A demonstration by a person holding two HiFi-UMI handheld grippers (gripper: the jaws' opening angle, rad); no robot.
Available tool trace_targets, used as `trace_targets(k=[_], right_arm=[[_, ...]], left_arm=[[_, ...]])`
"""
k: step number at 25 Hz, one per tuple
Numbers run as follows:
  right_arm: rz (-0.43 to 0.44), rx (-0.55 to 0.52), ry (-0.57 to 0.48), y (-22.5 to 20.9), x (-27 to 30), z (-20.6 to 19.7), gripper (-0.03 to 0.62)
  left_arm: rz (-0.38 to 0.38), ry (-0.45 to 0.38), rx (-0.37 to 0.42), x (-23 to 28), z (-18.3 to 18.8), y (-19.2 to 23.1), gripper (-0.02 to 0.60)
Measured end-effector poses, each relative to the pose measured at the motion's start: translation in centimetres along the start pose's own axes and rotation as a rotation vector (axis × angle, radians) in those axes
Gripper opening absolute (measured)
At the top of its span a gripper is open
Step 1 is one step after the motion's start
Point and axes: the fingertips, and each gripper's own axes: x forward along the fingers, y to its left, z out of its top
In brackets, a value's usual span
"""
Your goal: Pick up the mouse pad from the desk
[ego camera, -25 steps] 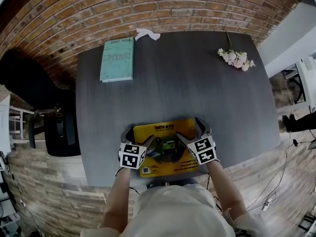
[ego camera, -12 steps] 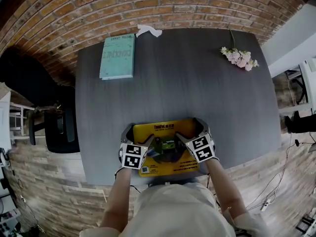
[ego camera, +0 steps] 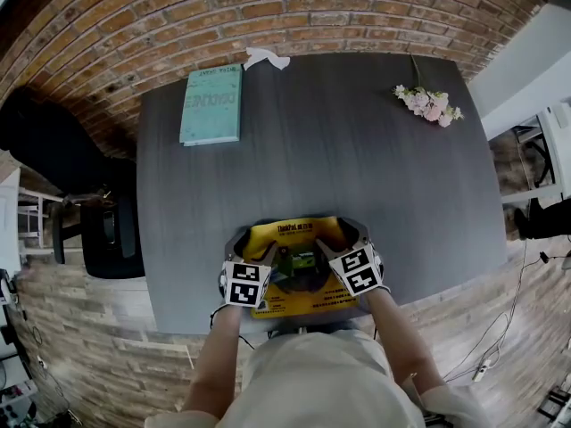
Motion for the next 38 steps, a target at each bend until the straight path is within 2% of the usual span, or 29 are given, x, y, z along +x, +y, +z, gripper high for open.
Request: trace_targets(k=[6, 11, 13, 19, 24, 38], right_arm=[[0.012, -0.029, -0.002, 2.1, 0.0, 0.3, 0.131], [0.004, -0.104, 0.013, 3.0, -0.4, 0.2, 0.043], [0.002, -0.106, 0.004, 3.3, -0.5, 0.4, 0.031], [-0.029, -0.100, -0.042, 4.0, -1.7, 1.5, 0.025], [-0.078, -0.051, -0.116, 5.5, -3.9, 2.6, 0.025], [-0.187, -0.059, -0.262, 10.9, -11.6, 4.3, 0.025]], left_arm=[[-0.025, -0.009, 0.012, -0.1, 0.1, -1.4, 0.174], [-0.049, -0.017, 0.042, -0.3, 0.2, -2.8, 0.062], [-0.050, -0.038, 0.059, -0.2, 0.3, -3.1, 0.034], [-0.072, -0.073, 0.072, -2.2, 1.5, -4.1, 0.028], [-0.085, -0.136, 0.098, -4.5, 2.2, -4.9, 0.028], [-0.106, -0.311, 0.154, -12.6, 2.5, -7.4, 0.026]])
